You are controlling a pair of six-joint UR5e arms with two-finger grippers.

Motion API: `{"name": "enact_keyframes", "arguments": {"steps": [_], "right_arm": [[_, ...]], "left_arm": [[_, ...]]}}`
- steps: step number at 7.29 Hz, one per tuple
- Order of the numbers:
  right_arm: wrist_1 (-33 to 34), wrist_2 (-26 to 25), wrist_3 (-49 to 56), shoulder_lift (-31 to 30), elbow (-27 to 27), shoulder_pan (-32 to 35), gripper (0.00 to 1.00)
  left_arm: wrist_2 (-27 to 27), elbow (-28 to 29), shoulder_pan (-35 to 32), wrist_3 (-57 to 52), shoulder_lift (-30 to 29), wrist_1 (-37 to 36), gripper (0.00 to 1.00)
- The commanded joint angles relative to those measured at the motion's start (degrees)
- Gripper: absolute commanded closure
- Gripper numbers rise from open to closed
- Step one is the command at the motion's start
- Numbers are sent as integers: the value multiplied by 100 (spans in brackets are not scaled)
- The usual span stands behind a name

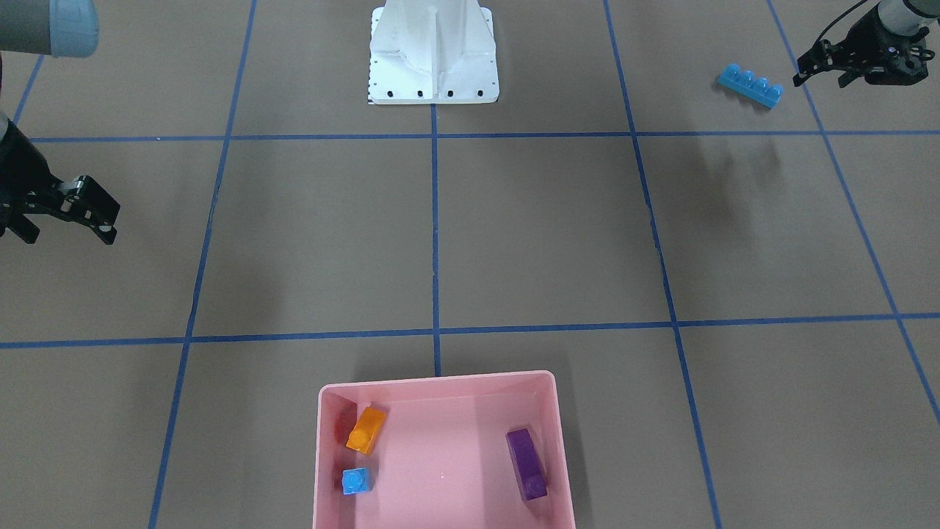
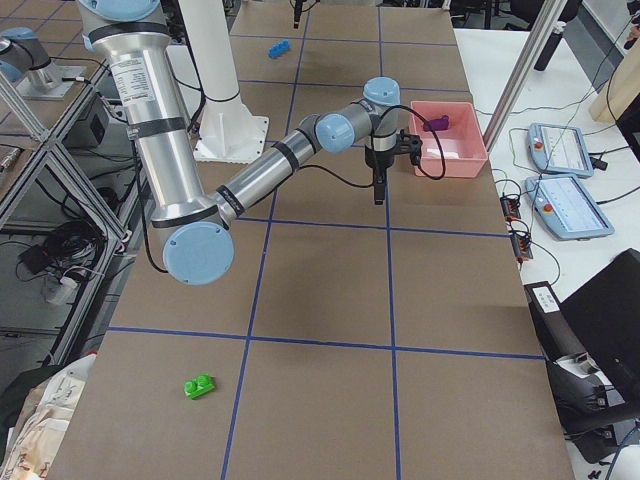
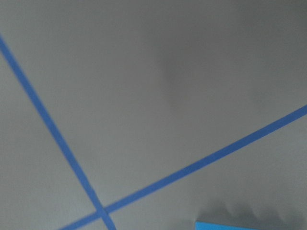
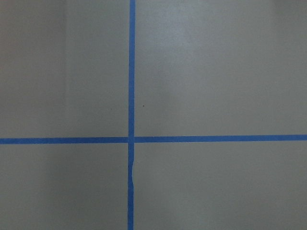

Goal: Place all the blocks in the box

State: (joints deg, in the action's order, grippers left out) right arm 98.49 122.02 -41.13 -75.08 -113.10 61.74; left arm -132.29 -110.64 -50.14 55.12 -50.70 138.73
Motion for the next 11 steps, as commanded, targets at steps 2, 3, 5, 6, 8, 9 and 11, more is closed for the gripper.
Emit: {"name": "enact_keyframes", "arguments": {"steps": [2, 3, 5, 6, 8, 9, 11], "right_arm": [[-14, -56, -9, -6, -116, -4, 1], [-14, -56, -9, -6, -116, -4, 1], [-14, -135, -9, 37, -116, -22, 1], [-23, -135, -9, 46, -116, -22, 1], [-23, -179, -9, 29, -116, -22, 1], [-23, -222, -17, 46, -116, -30, 1], [-23, -275, -17, 55, -160, -30, 1]], "left_arm": [[-26, 16, 13, 2333, 7, 576, 0], [-25, 34, 22, 2719, -1, 585, 0], [-25, 218, 301, 2662, -10, 585, 0], [-25, 297, 538, 2653, -19, 585, 0], [-17, 612, 1092, 2618, -263, 585, 0], [-8, 858, 1234, 2609, -526, 585, 0], [-8, 974, 1472, 2600, -634, 594, 0]]}}
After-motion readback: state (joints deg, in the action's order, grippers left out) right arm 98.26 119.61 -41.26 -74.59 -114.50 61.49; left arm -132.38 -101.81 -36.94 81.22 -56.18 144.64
